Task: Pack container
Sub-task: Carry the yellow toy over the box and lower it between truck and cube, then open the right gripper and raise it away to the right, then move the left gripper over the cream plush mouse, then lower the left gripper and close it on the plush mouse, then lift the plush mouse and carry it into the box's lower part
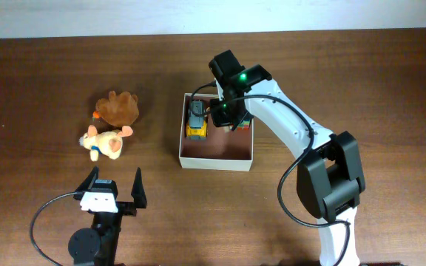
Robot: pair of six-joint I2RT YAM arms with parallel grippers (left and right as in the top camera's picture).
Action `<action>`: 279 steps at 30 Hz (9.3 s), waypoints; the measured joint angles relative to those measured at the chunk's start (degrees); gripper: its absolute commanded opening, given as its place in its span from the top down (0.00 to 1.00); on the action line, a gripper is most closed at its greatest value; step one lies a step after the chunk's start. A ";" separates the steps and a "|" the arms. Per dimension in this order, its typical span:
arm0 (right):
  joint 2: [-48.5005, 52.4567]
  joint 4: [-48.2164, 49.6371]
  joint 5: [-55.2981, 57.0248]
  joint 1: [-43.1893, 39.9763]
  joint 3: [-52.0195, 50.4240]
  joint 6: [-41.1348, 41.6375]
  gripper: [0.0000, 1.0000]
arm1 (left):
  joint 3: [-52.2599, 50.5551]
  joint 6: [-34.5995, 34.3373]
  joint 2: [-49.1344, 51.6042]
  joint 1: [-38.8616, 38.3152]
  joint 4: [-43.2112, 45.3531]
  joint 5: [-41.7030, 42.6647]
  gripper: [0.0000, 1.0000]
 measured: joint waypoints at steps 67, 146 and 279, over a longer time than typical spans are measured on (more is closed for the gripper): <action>-10.91 -32.26 16.09 -37.48 21.77 4.98 0.01 | 1.38 -3.28 0.48 0.09 -2.25 5.35 0.01; -10.80 -32.41 16.09 -37.46 21.68 4.98 0.01 | 57.64 0.35 95.49 -0.17 -25.38 -11.04 0.27; -10.80 -32.44 16.09 -37.46 21.66 4.96 0.01 | 83.52 -20.17 98.75 -42.99 -34.34 -11.91 0.98</action>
